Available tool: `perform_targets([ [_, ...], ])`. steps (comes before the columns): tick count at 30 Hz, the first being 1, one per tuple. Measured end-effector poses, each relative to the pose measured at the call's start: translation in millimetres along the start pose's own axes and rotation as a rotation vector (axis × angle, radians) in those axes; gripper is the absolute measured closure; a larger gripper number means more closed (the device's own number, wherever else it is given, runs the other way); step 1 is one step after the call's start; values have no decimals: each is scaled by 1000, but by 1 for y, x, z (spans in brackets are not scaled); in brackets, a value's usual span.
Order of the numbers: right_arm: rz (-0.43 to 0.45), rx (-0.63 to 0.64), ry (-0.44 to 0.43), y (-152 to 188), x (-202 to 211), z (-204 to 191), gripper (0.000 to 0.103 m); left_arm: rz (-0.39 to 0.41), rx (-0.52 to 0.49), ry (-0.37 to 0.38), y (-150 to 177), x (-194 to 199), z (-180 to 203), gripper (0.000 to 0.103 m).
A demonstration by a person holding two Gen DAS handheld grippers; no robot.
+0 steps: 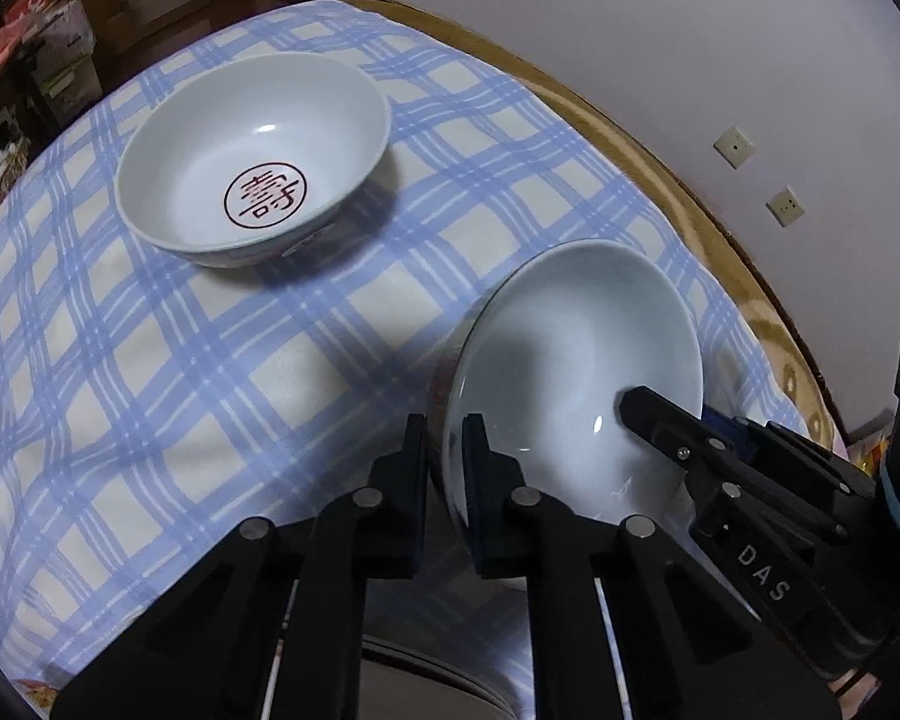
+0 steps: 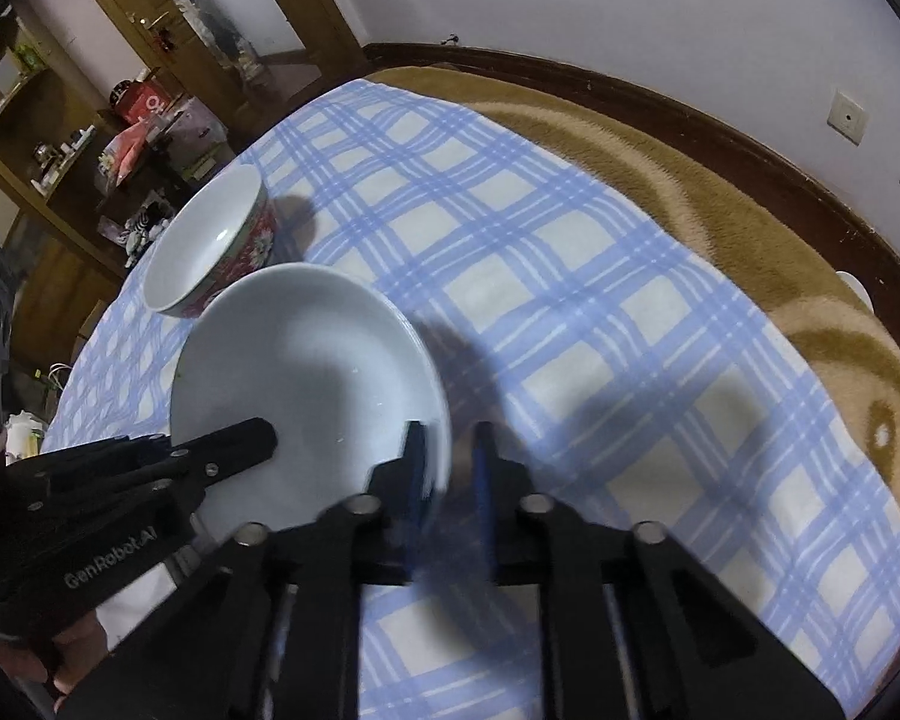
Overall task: Organize plates and bowls
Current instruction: 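Close both grippers on the rim of the second white bowl, then lift the second bowl with both grippers and carry it to the first bowl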
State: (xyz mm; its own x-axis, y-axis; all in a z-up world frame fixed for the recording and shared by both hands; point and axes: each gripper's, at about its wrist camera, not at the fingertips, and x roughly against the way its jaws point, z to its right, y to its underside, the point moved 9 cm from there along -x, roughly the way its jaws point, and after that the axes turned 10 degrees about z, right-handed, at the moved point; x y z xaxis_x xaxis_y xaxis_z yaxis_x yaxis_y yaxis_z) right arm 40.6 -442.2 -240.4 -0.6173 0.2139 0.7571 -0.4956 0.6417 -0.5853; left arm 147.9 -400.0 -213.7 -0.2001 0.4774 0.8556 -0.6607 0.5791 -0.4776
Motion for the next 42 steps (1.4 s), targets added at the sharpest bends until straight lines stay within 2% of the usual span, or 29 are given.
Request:
perform_targets([
  [3,7,8,17,1,3,-1,95,-6,7,2,1,3,1,92],
  [8,19,-27,-14,0,10,-3,97,-36,63,14,8,9,-4,93],
  [17,15,2,-47,6,22,-25,97,-28,76,-25,19,35,-15,93],
  [32,49,93,-136,14,65,-92,96,9,151,-73,38,113,-54,94],
  [36,59,136,-158,18,76,-117,96,16,227,-82,51,134,-74,94],
  [42,41,194,-219,34,87,-157,96,44,244,-147,69,170,-102,94],
])
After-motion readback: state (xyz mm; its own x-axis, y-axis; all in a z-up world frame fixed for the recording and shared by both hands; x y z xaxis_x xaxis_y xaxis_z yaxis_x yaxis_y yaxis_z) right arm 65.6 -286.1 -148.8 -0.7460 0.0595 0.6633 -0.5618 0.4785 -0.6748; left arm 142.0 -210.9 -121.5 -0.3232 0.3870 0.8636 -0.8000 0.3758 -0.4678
